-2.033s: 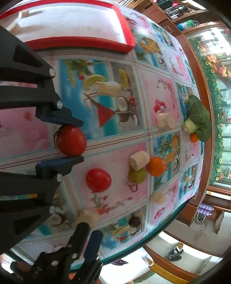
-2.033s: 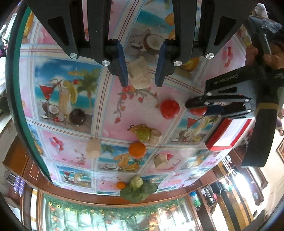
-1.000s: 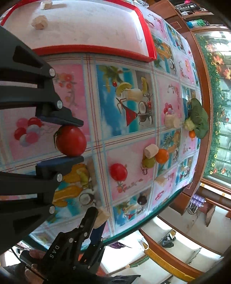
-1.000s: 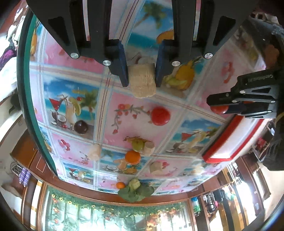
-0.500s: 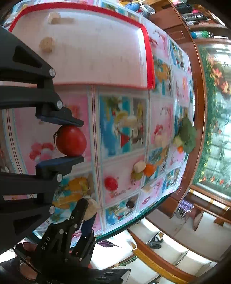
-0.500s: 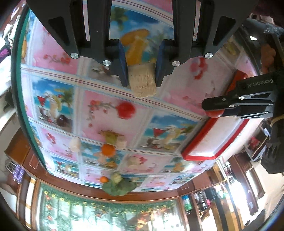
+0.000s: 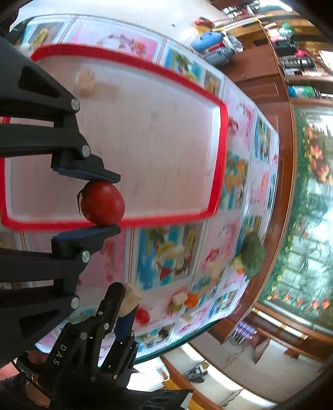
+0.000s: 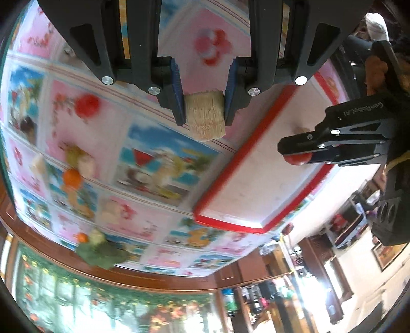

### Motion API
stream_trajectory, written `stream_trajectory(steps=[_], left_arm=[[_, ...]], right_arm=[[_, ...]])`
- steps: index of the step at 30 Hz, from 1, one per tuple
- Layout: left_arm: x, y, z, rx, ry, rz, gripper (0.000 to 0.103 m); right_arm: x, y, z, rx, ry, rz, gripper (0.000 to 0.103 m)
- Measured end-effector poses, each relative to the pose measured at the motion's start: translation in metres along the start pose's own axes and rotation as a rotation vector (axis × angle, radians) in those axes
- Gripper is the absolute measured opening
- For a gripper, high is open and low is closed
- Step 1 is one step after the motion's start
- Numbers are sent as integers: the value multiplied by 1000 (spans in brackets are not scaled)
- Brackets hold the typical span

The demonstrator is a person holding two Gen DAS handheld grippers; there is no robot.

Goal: Organize fruits
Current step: 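Carry the tomato and beige cylinder over the red-rimmed tray, then open both grippers to release the tomato and cylinder into the tray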

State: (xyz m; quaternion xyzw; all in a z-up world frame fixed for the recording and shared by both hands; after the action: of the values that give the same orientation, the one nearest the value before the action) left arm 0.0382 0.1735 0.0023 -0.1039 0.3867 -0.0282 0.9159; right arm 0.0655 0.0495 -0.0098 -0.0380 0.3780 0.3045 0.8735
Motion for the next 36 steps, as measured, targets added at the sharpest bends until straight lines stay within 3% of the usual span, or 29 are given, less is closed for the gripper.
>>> stream_trajectory(steps=[15,23,36], left_arm=[[17,94,14,-66,6,130,35],[38,115,7,-68,46,158,35],[45,120,2,-50,59,180,36]], right_arm=[[79,85,23,-47,80,148,28],[114,105,22,-69,125,143,28],[120,110,18,-100,126,126,29]])
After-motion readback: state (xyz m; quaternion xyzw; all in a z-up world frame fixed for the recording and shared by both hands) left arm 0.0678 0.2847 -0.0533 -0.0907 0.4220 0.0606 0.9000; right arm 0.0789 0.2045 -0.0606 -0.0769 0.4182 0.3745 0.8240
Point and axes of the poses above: each gripper's, at about its wrist camera, not at the fingertips, and x roughly the way its jaws point, y to its left, z to its top, the point moved 8 cm from there along x, roughly the way its jaws point, and after that the axes turned 12 degrees about -y, right-handed, at the moved point
